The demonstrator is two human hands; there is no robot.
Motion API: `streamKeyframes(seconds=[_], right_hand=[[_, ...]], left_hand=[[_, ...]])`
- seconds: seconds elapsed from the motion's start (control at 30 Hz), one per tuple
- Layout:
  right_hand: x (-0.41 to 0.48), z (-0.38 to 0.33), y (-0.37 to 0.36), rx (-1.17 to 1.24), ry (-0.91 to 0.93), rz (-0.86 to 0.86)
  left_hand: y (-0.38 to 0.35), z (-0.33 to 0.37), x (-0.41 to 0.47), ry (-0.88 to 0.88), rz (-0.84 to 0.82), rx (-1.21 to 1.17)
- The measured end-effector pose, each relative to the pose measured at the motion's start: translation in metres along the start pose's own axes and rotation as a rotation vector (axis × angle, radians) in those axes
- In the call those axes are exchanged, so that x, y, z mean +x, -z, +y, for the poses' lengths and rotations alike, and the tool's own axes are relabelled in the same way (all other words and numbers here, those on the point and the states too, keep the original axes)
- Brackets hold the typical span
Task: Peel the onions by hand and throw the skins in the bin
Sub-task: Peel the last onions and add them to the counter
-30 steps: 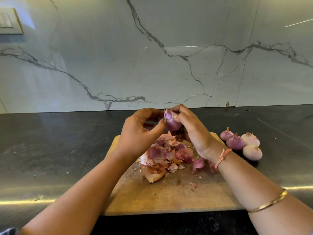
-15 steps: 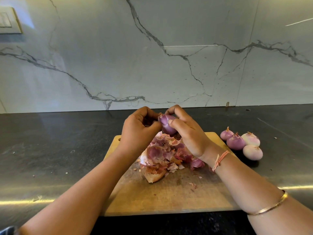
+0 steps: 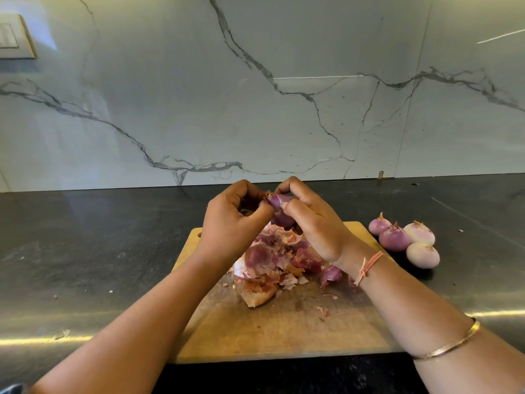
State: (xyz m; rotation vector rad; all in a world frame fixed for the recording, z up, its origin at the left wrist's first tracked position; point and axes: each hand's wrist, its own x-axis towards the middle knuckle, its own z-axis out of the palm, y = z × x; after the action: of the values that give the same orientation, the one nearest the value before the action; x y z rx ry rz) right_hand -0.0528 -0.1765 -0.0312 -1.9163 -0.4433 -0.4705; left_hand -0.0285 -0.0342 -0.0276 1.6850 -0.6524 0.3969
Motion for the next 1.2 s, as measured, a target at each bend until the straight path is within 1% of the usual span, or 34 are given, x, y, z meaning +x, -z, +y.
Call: streamKeyframes(seconds=[0.23,0.37,0.43,0.5,0.57,0.67,0.77,0.8,0.87,0.9,0.97,1.1,1.2], right_hand=[[0.002,0.002,0.003,0.078,-0.026,-0.030],[0.005,0.002,0.003,0.347,-0.144,-0.040],[0.005,0.002,0.002,0.361,-0.188,-0.029],[0.005,0.003,0.001,0.281,-0.193,-0.028],[0.002,0.001,0.001,0.148,-0.166,-0.069],[-0.003,0.002,-0.002,-0.110,-0.060,-0.091],[-0.004,0.002,-0.006,-0.383,0.089,-0.028],[-0.004,0.002,-0.007,-0.444,0.148,0.009],[-0.002,-0.001,-0.006,-0.490,0.229,0.077],[-0.002,-0.001,-0.006,-0.479,0.233,0.096],[-0.001,-0.003,-0.005,-0.367,0.164,0.112],[-0.001,-0.004,0.000,0.088,-0.024,0.076],[0.003,-0.001,0.001,0.297,-0.094,0.065]], left_hand=[[0.001,-0.002,0.002,0.013,0.002,0.039],[0.001,0.000,0.003,0.072,0.021,-0.027],[0.002,-0.001,0.005,0.110,0.058,-0.038],[0.003,-0.004,0.008,0.167,0.110,-0.060],[0.004,-0.006,0.010,0.219,0.156,-0.084],[0.005,-0.006,0.012,0.256,0.192,-0.070],[0.004,-0.006,0.012,0.293,0.200,-0.093],[0.004,-0.006,0.012,0.309,0.195,-0.120],[0.003,-0.006,0.012,0.330,0.177,-0.170],[0.004,-0.006,0.012,0.327,0.166,-0.181],[0.003,-0.006,0.012,0.306,0.147,-0.186],[0.004,-0.006,0.011,0.263,0.109,-0.196],[0.004,-0.003,0.010,0.226,0.078,-0.189]])
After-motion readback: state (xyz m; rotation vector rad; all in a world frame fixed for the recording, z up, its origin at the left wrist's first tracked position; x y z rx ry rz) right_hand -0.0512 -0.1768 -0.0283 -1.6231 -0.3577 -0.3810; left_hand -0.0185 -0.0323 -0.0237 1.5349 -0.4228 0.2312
